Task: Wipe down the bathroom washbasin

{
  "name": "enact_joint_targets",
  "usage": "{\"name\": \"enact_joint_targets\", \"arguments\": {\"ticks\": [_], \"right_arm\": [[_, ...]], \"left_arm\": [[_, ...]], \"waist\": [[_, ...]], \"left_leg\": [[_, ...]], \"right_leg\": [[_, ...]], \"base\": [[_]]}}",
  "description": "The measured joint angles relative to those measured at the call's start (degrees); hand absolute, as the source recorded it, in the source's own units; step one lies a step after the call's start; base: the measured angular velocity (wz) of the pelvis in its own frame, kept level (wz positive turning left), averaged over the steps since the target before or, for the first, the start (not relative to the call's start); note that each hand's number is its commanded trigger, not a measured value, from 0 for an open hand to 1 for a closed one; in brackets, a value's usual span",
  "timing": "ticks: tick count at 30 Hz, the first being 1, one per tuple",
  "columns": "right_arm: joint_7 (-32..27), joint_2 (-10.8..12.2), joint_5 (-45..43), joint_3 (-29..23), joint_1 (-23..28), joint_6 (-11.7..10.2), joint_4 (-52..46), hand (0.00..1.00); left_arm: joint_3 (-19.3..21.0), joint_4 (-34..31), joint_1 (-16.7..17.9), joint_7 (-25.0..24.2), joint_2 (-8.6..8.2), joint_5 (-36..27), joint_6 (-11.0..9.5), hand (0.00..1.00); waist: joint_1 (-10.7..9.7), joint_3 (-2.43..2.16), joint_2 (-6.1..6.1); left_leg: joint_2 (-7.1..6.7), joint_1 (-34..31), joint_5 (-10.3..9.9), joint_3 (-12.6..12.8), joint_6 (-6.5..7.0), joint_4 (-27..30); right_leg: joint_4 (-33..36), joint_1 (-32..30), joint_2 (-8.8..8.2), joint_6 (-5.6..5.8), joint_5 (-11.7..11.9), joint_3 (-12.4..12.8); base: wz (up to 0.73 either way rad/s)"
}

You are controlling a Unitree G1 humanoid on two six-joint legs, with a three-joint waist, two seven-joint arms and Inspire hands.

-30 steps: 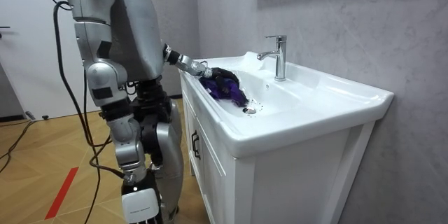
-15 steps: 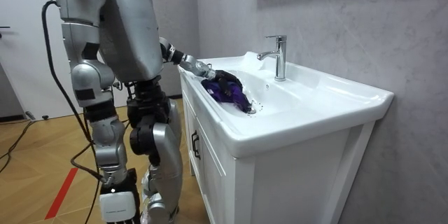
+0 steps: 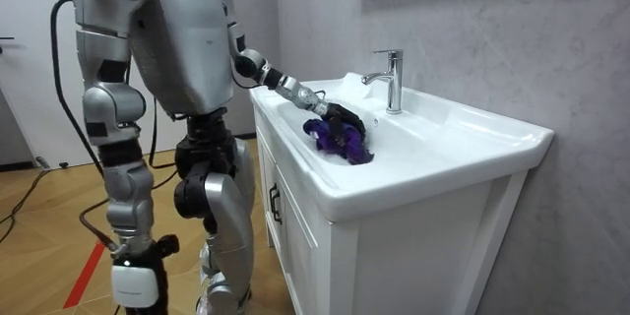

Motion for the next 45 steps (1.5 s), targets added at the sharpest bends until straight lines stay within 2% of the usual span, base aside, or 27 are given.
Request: {"name": "enact_joint_targets", "arguments": {"ticks": [4,8,9,13,17,18,21,25,29,32,39,45], "right_arm": [[-0.10,-0.12,1.53,-0.72,1.06,0.20,0.10,0.00],[-0.13,-0.23,1.62,-0.69,1.09,0.08,0.07,0.00],[-0.13,-0.34,1.63,-0.60,1.03,0.05,0.10,0.00],[-0.16,-0.56,1.63,-0.58,0.92,-0.03,-0.35,0.00],[-0.25,-0.86,1.64,-0.58,0.91,0.01,-1.18,0.00],[-0.48,-0.87,1.44,-0.58,0.94,0.07,-1.03,0.00],[-0.96,-1.05,1.44,-0.56,0.86,0.08,-0.80,0.00],[-2.25,-1.34,1.68,-0.58,0.61,0.05,0.33,0.00],[-3.03,-1.58,1.67,-0.52,0.58,0.07,1.29,0.00],[-3.10,-1.63,2.07,0.19,0.46,0.05,2.17,0.00],[-3.03,-1.33,2.11,4.07,0.30,0.29,2.87,0.00],[-2.87,-0.83,1.84,6.20,0.34,0.61,-0.29,0.00]], "left_arm": [[-0.16,0.00,-2.41,0.60,0.01,-0.04,0.89,1.00],[-0.41,0.00,-3.73,1.08,-0.03,-0.10,0.97,1.00],[-1.25,0.04,-4.64,1.08,-0.04,-0.08,1.00,1.00],[-3.67,3.91,-9.70,1.13,-0.15,0.05,1.12,1.00],[-4.68,3.88,-12.36,1.16,-0.16,-0.13,1.19,1.00],[-4.74,3.86,-12.90,1.17,-0.19,-0.14,1.33,1.00],[-4.88,3.85,-13.53,1.26,-0.15,-0.23,2.16,1.00],[-6.23,3.85,-14.30,2.19,-0.15,-1.37,2.27,1.00],[-7.01,3.84,-14.33,2.63,-0.16,-1.56,2.27,1.00],[-7.12,3.78,-14.33,2.77,-0.48,-5.53,2.27,1.00],[-8.34,3.80,-14.31,4.63,-3.15,-9.47,2.27,1.00],[-9.95,3.80,-13.91,4.84,-4.25,-10.34,2.16,1.00]], "waist": [[-1.68,0.21,0.63],[-2.53,0.25,0.51],[-3.22,0.25,0.49],[-3.39,0.17,0.64],[-3.83,0.02,1.02],[-4.46,0.02,1.01],[-5.04,0.04,0.99],[-6.40,0.19,0.71],[-6.44,0.24,0.58],[-6.46,0.19,0.54],[-6.28,0.31,0.30],[-5.82,0.40,-0.24]], "left_leg": [[0.06,-0.52,-0.01,1.60,-0.03,-0.04],[0.12,-0.52,-0.01,3.03,-0.03,0.22],[0.08,-0.62,-0.01,3.50,-0.03,0.22],[0.25,-0.66,-0.02,5.35,-0.05,0.21],[0.35,-1.56,-0.11,6.15,-0.21,0.24],[0.39,-1.58,-0.11,6.21,-0.21,0.39],[0.59,-1.48,-0.13,7.56,-0.24,1.22],[0.71,-1.54,-0.19,7.79,-0.36,1.14],[0.74,-1.50,-0.27,7.75,-0.48,0.85],[0.68,-1.50,-0.28,7.54,-0.48,0.43],[0.70,-1.58,-0.26,6.73,-0.44,0.10],[0.66,-1.33,-0.24,6.68,-0.42,0.24]], "right_leg": [[1.26,-1.51,0.40,-0.04,0.04,1.63],[1.81,-2.28,0.58,-0.12,0.06,3.18],[1.86,-2.52,0.80,-0.12,0.06,3.27],[1.91,-3.23,1.34,-0.20,0.56,4.81],[2.33,-4.92,1.52,-0.34,0.75,5.30],[2.85,-4.99,1.55,-0.37,0.76,5.53],[2.77,-5.12,1.66,-0.49,0.79,6.61],[2.88,-5.73,1.79,-0.64,0.96,6.89],[2.69,-5.74,2.42,-0.48,1.29,7.53],[2.45,-5.74,2.45,-0.38,1.44,7.51],[0.77,-4.34,2.06,-0.25,1.89,6.53],[0.66,-3.41,1.29,-0.09,1.82,5.22]], "base": [[-0.24],[-0.26],[-0.12],[-0.19],[-0.12],[-0.04],[-0.18],[-0.04],[-0.02],[0.01],[0.08],[0.06]]}}
